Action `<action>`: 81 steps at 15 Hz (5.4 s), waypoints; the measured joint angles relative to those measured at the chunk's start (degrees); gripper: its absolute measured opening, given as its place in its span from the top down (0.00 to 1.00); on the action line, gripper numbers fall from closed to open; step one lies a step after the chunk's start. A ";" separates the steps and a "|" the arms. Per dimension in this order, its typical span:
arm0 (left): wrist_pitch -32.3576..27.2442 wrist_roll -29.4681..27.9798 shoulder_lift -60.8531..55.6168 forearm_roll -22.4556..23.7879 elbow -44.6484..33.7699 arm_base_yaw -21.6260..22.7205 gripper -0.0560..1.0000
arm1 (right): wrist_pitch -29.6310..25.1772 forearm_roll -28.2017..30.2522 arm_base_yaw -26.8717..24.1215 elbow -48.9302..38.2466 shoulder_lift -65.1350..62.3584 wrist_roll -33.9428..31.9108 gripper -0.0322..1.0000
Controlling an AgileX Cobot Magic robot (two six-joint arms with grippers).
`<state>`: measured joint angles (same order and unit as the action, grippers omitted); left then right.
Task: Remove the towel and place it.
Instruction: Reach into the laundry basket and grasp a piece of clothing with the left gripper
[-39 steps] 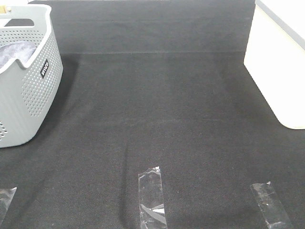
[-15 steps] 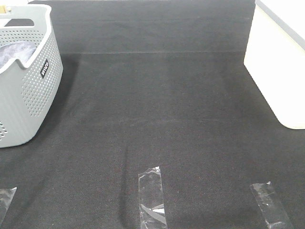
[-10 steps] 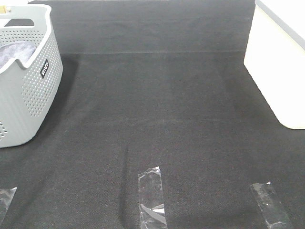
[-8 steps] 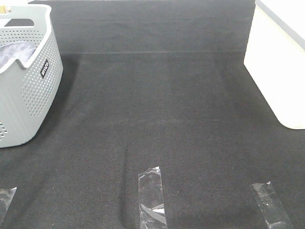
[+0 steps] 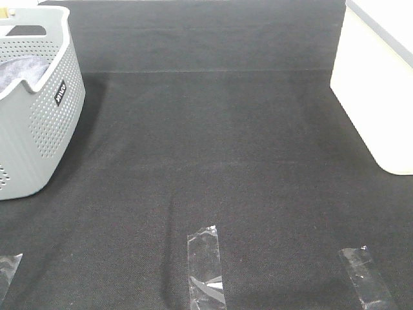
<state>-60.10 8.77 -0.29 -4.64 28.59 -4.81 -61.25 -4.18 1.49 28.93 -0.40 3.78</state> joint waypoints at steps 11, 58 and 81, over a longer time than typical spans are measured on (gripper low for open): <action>0.00 0.00 0.00 0.00 0.00 0.00 0.15 | 0.00 0.00 0.00 0.00 0.00 0.00 0.16; 8.82 -19.31 117.91 37.01 77.35 6.13 0.32 | 0.00 0.00 0.00 0.00 0.00 0.00 0.16; 18.39 -18.11 135.10 36.04 87.43 11.06 0.36 | 0.00 -0.23 0.00 0.00 0.00 0.00 0.16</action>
<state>-41.71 -9.34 134.82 31.40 116.02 6.25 -61.25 -4.41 1.49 28.93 -0.40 3.78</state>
